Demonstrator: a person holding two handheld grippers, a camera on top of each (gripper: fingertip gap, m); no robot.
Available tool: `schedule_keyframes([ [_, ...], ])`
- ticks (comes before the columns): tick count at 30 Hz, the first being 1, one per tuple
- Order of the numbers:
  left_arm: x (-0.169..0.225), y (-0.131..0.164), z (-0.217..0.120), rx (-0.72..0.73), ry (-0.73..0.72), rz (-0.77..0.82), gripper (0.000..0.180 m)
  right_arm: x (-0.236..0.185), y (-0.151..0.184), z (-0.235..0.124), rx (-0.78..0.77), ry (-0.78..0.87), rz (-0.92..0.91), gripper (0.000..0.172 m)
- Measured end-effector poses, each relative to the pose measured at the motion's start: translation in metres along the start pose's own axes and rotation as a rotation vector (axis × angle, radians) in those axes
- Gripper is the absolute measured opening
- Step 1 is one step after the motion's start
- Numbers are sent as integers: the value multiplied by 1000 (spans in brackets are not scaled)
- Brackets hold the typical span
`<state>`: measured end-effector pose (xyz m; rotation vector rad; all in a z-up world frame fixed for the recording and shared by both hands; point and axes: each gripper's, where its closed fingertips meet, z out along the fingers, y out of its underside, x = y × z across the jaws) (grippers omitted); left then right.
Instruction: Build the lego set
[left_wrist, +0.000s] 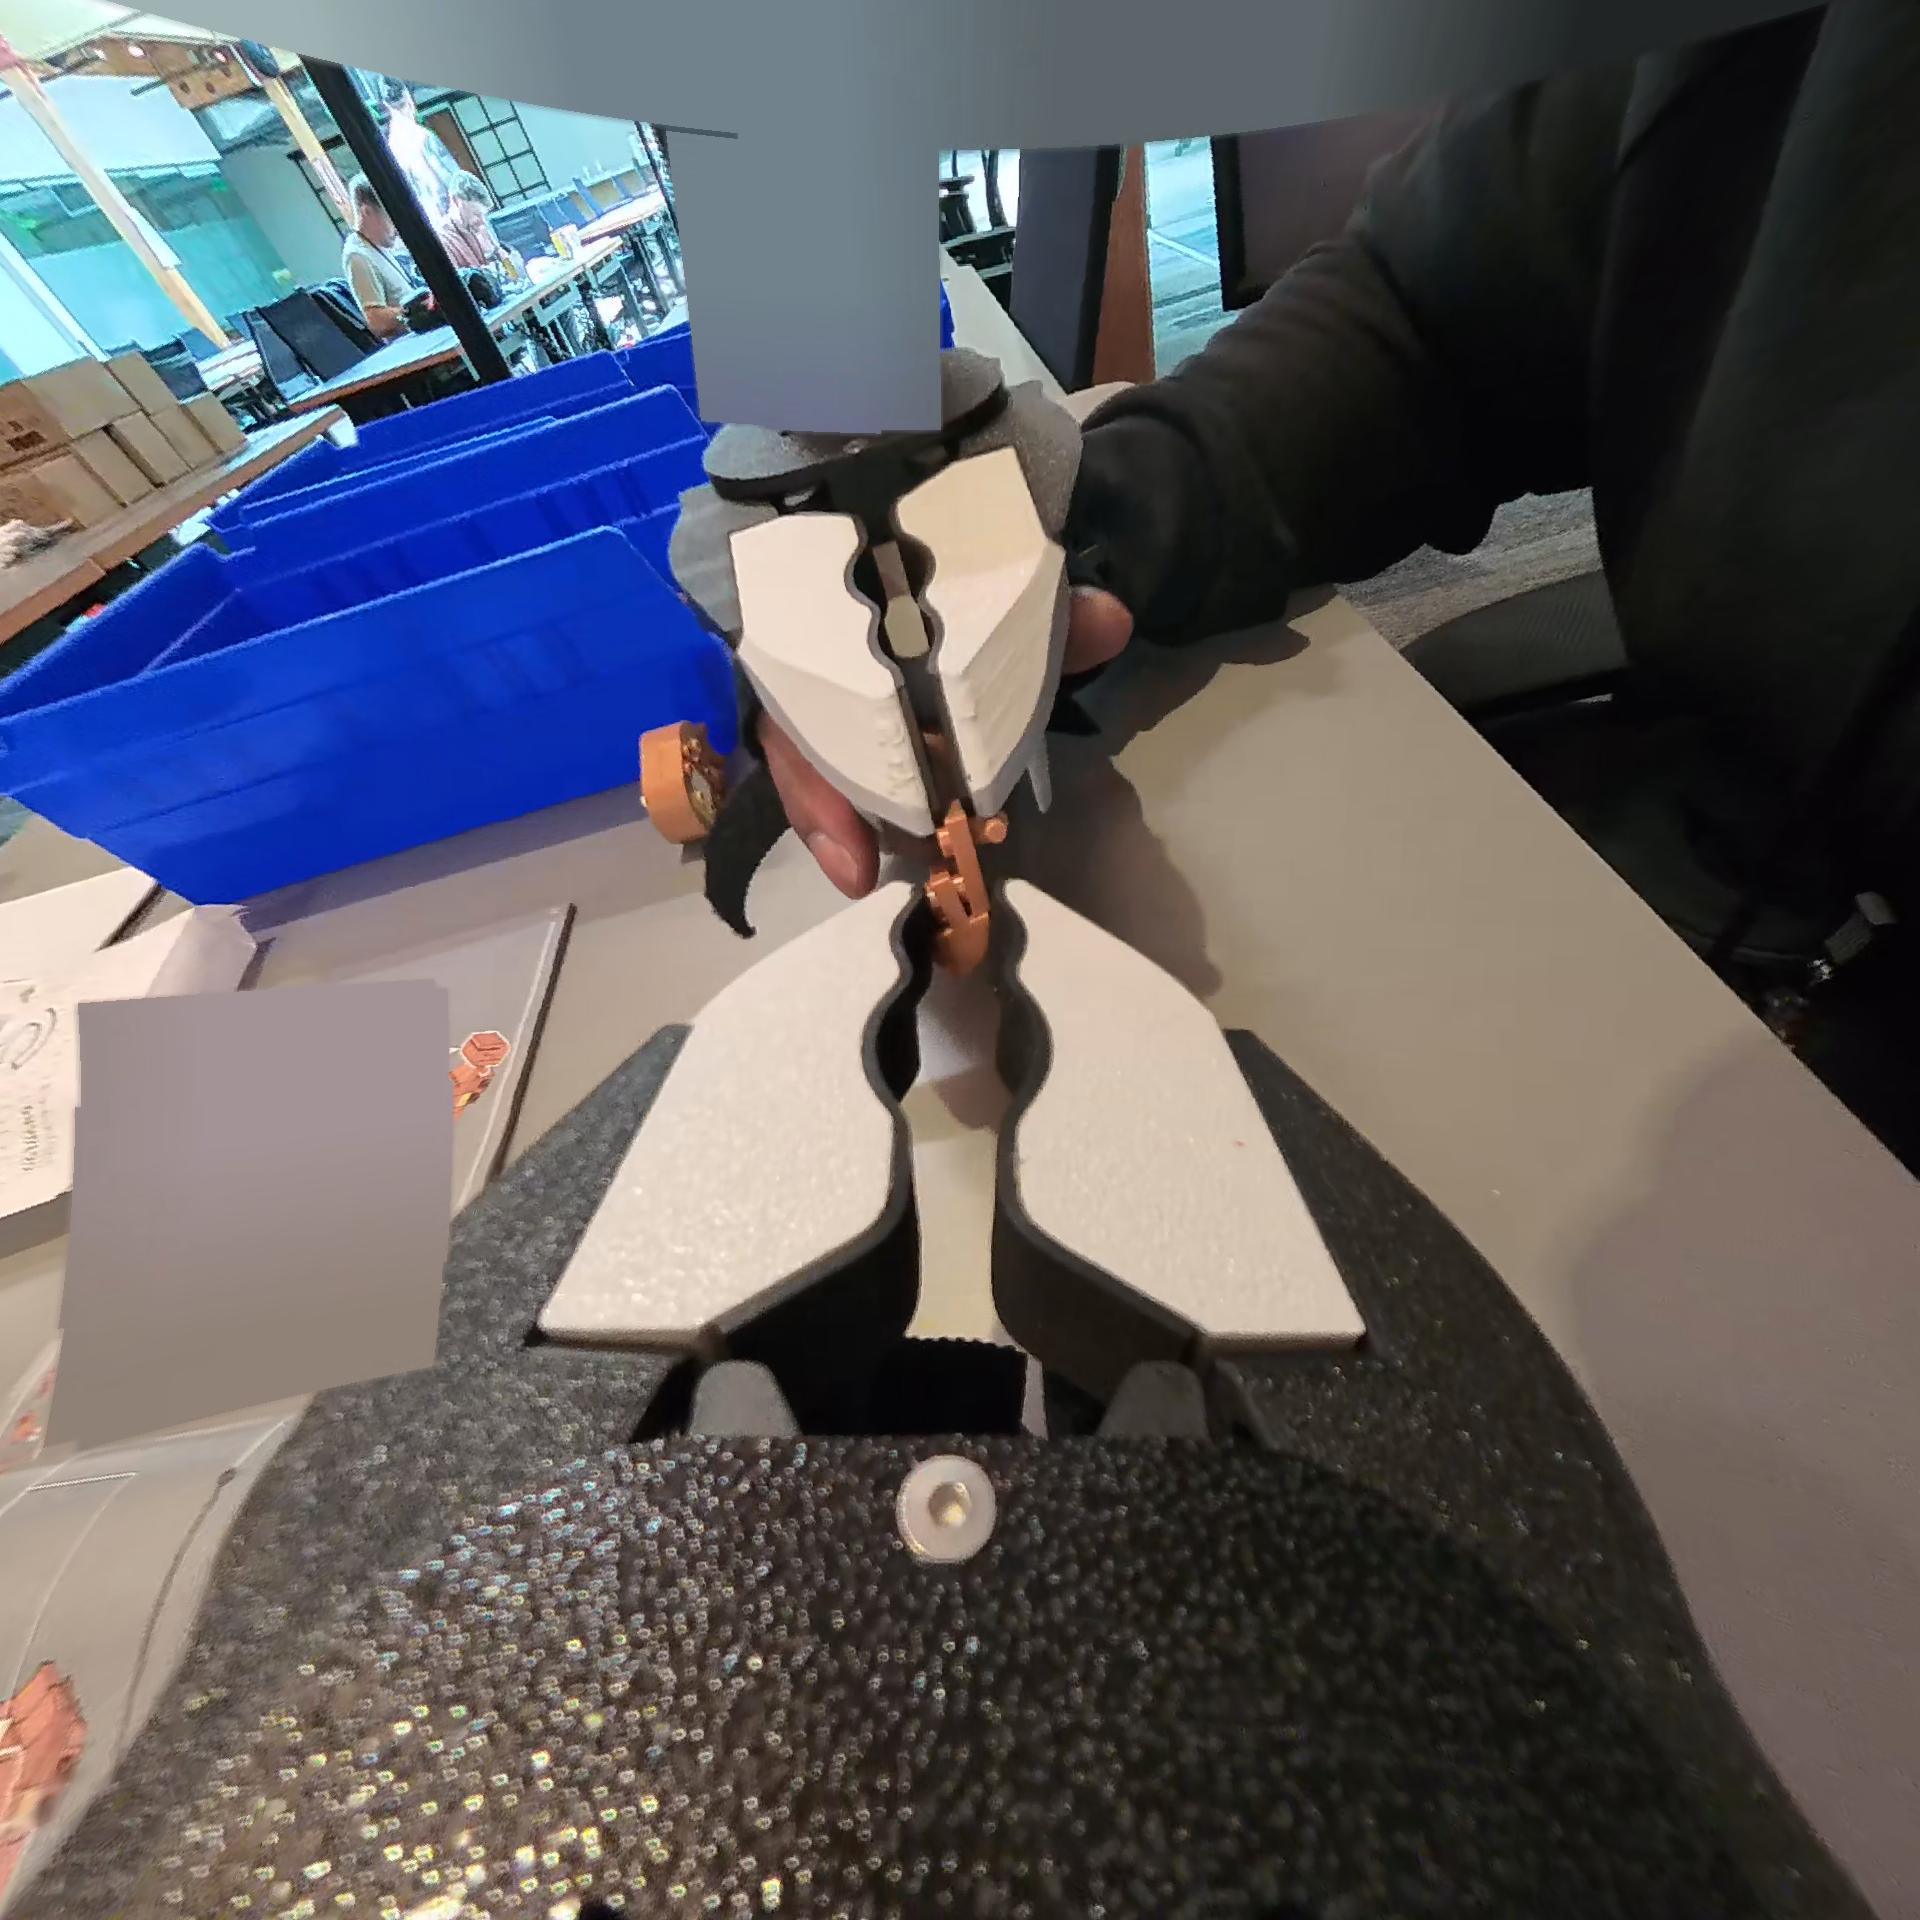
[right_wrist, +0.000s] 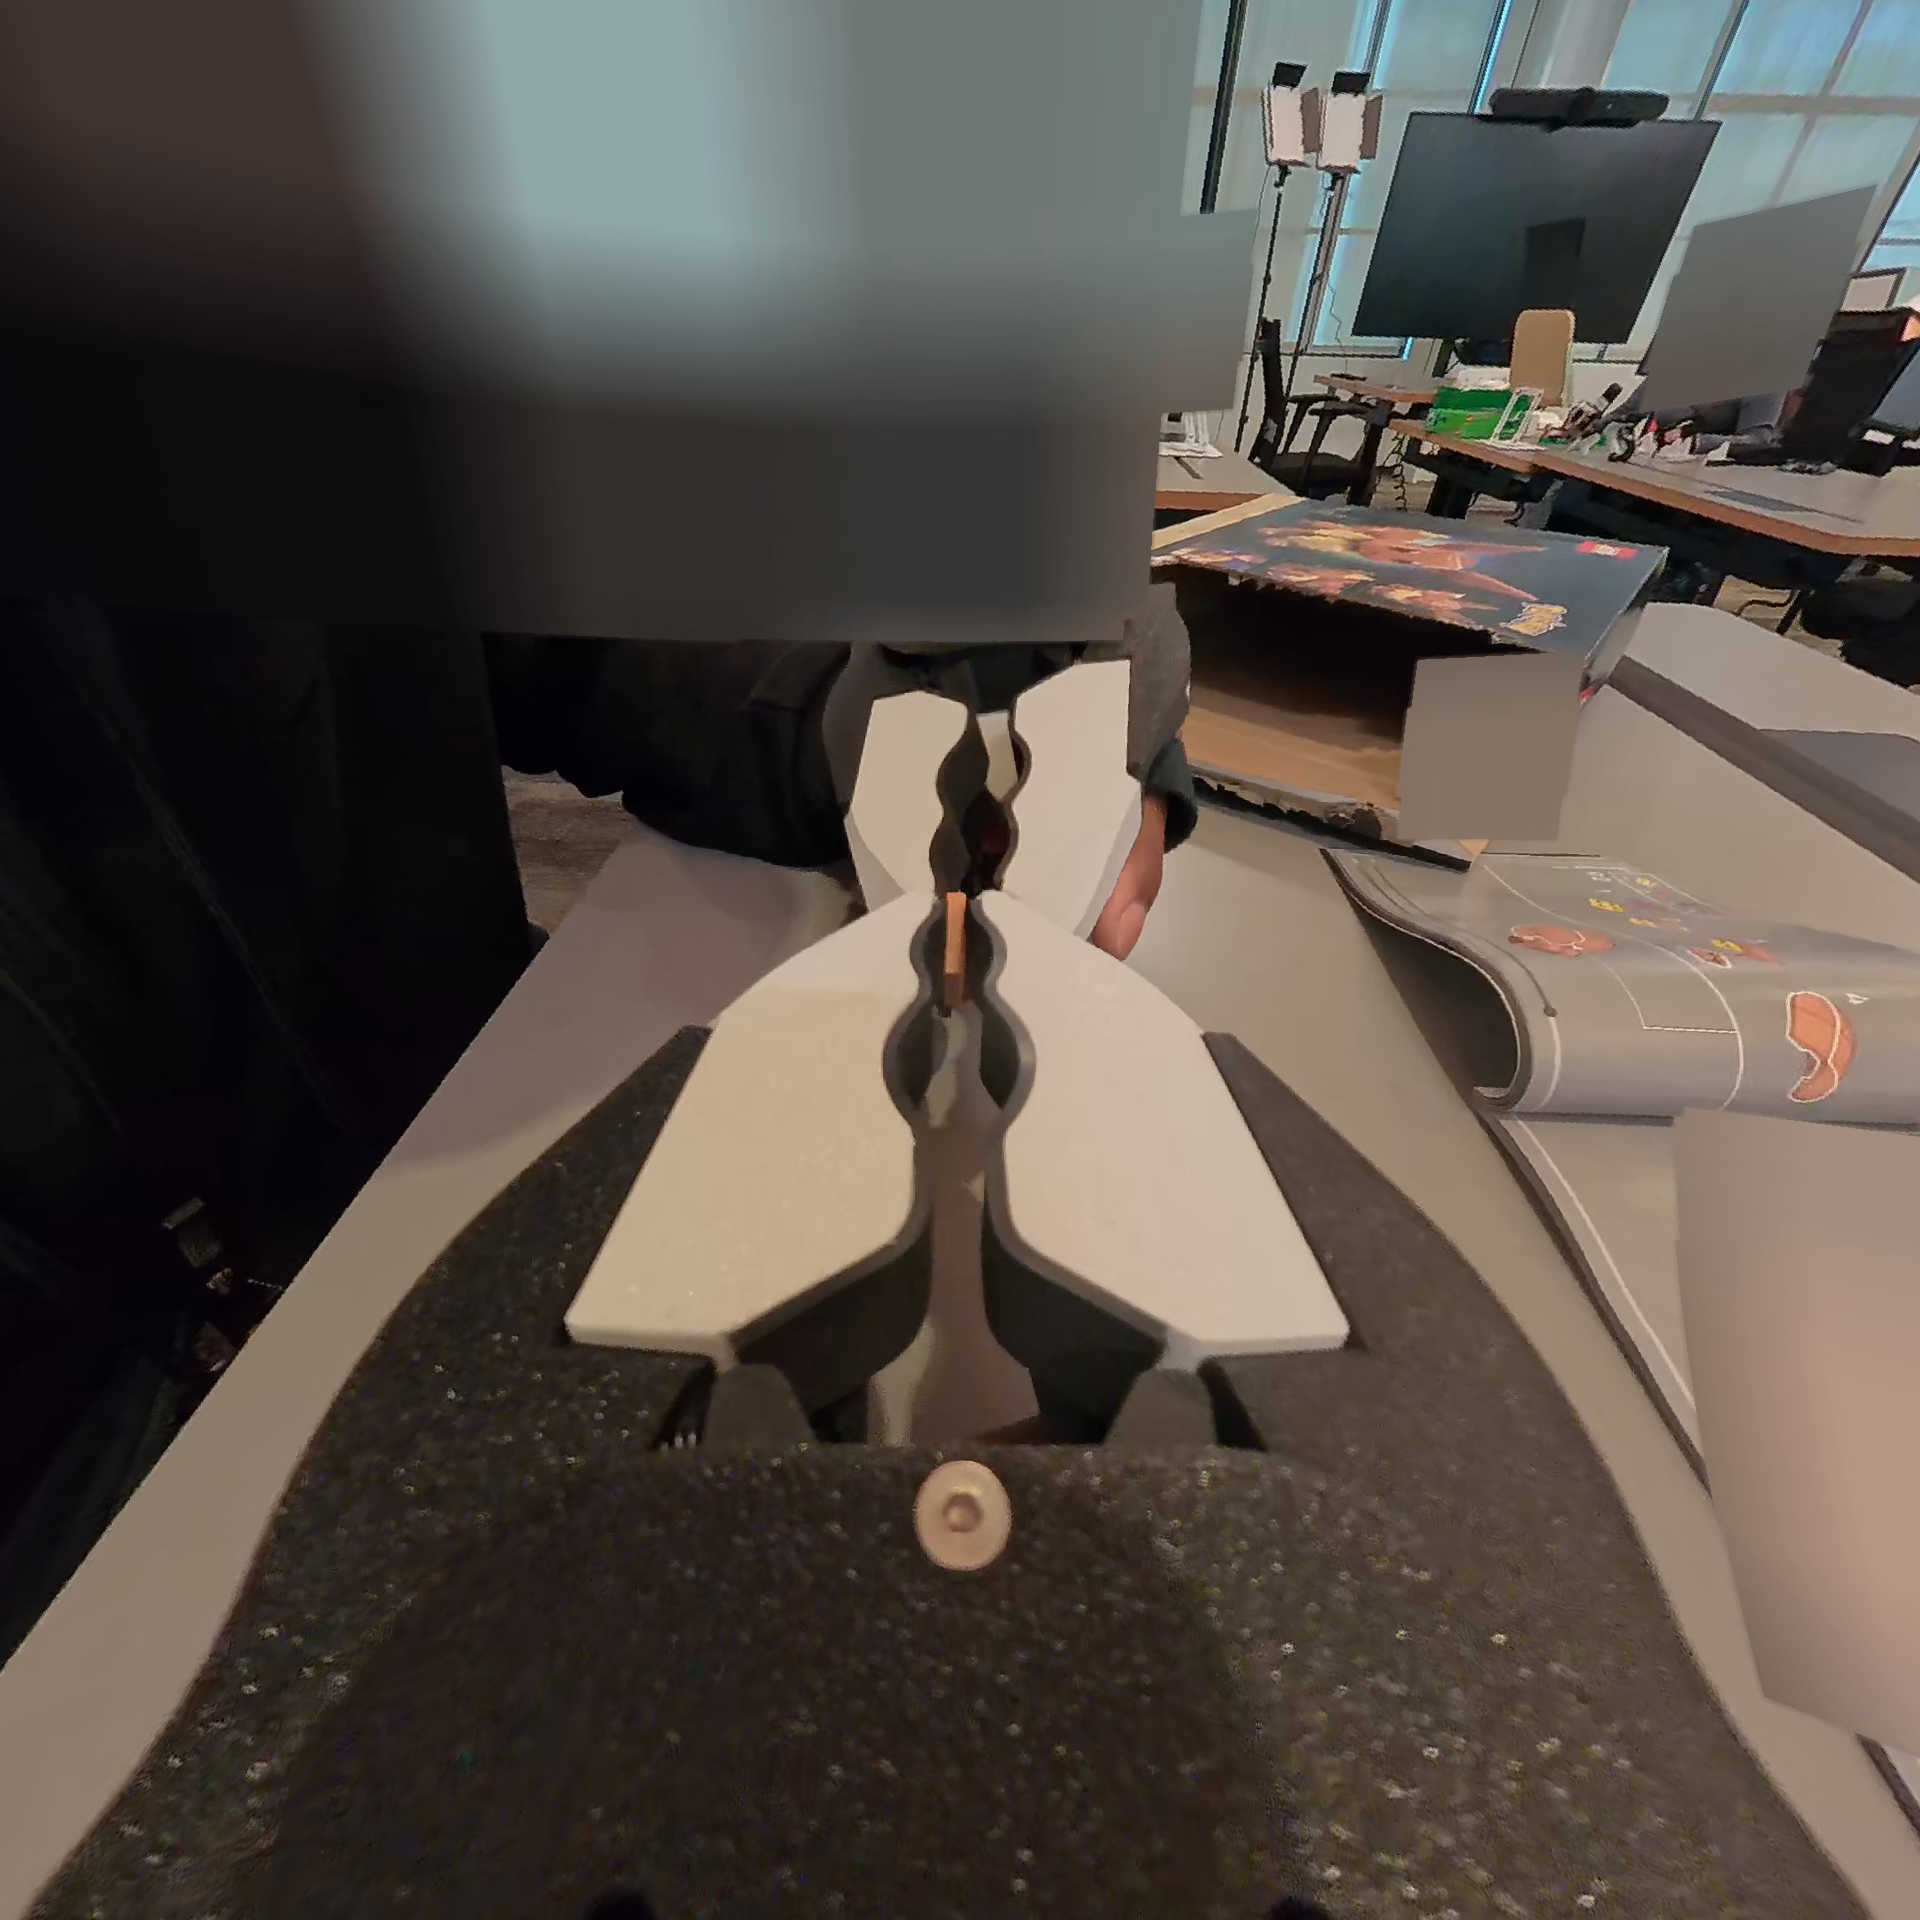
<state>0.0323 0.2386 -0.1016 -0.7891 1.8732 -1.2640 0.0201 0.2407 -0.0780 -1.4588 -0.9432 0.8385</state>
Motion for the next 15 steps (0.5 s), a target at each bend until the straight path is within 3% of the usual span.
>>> schedule_keyframes([
  [7, 1, -5, 0, 82, 75, -180, 10, 4, -6, -1, 33, 9, 73, 6],
  [15, -1, -12, -3, 138, 92, -251, 10, 7, -14, -3, 72, 19, 103, 7],
])
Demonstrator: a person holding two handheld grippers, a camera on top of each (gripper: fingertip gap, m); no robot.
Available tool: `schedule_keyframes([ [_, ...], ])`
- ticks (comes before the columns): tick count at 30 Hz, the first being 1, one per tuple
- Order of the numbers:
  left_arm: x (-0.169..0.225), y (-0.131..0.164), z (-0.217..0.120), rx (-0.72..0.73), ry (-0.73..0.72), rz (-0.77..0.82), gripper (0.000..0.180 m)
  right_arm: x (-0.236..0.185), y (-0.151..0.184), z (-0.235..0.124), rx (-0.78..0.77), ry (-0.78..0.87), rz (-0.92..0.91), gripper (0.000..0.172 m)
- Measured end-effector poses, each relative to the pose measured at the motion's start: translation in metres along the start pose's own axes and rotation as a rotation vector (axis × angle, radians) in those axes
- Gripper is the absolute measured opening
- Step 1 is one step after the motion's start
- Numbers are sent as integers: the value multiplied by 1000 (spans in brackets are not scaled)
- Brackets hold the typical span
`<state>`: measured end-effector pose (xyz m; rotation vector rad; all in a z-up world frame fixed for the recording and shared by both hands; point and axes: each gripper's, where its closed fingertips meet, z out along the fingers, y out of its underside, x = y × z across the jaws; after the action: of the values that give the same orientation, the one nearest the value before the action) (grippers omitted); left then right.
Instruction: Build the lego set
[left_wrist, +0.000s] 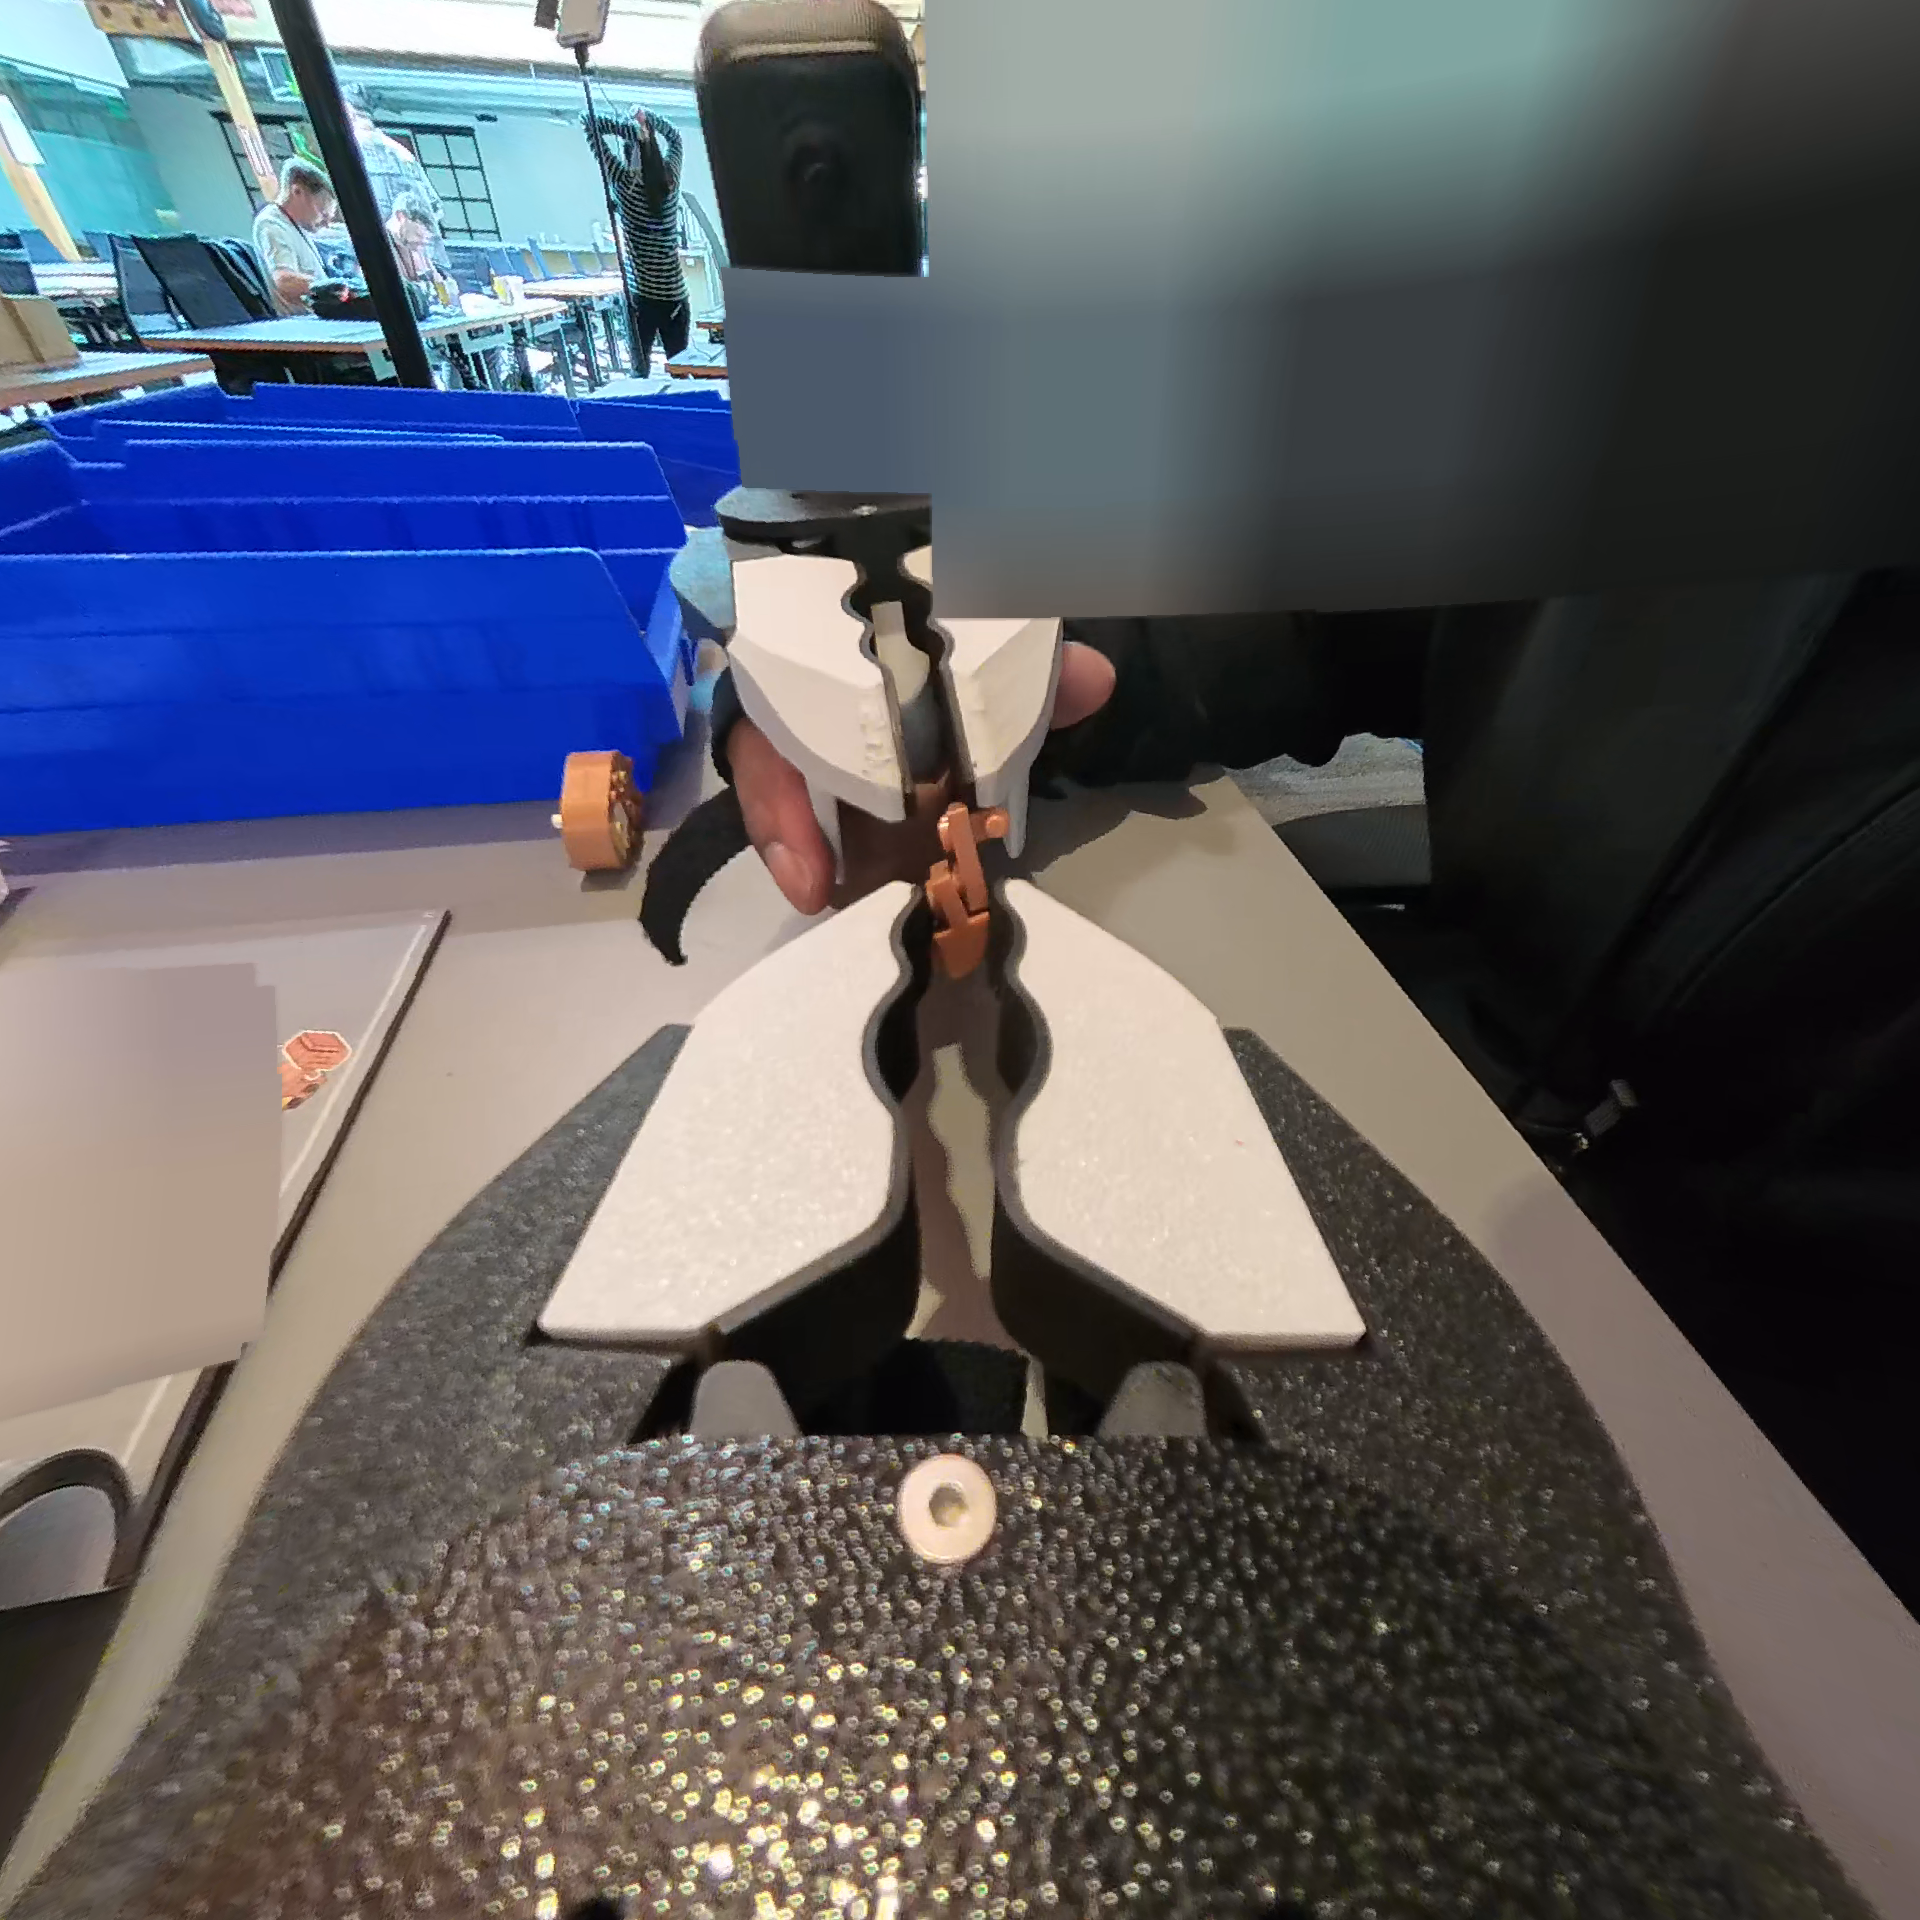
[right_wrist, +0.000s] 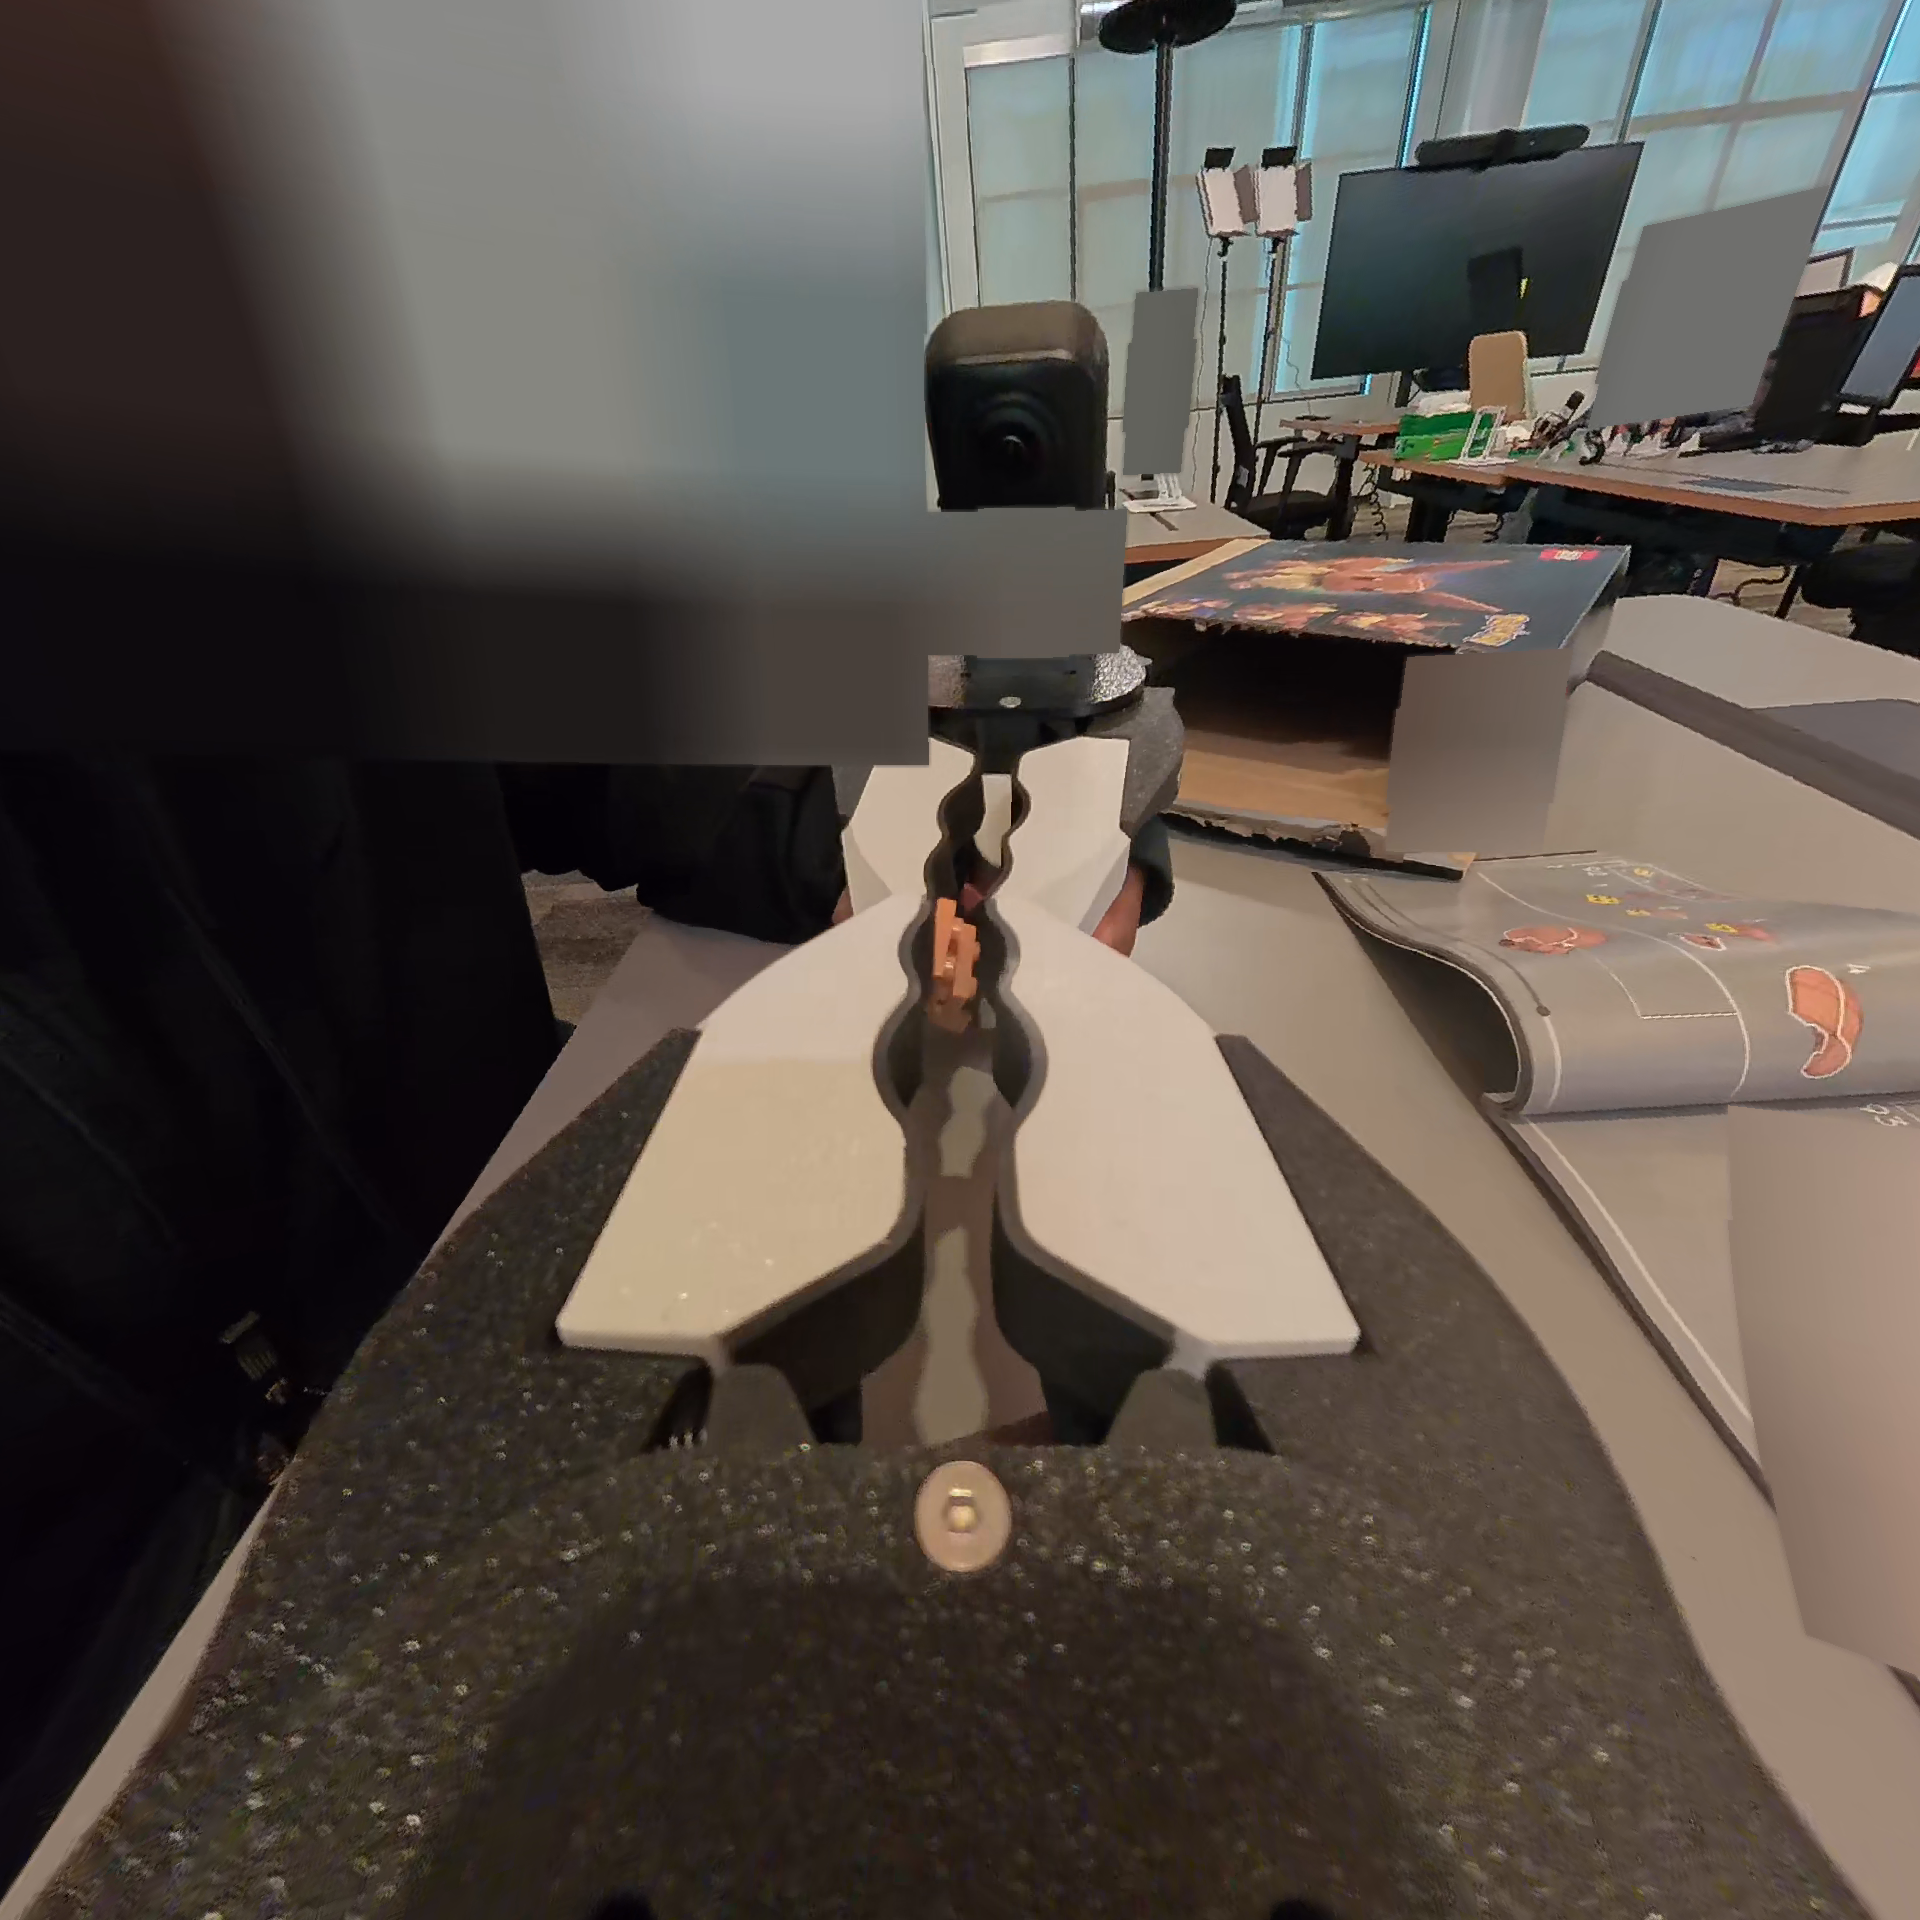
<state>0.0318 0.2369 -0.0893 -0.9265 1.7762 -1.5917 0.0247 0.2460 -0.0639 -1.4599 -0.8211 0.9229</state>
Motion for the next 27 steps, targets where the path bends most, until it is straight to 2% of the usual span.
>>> schedule_keyframes([
  [10, -2, -6, -3, 48, -6, -25, 10, 1, -14, -6, 75, -5, 38, 9],
  [19, -12, -10, -7, -3, -164, 209, 10, -1, 2, 0, -55, 32, -64, 18],
  [27, -11, -5, -5, -73, -197, 323, 10, 2, 9, 2, -108, 73, -124, 17],
])
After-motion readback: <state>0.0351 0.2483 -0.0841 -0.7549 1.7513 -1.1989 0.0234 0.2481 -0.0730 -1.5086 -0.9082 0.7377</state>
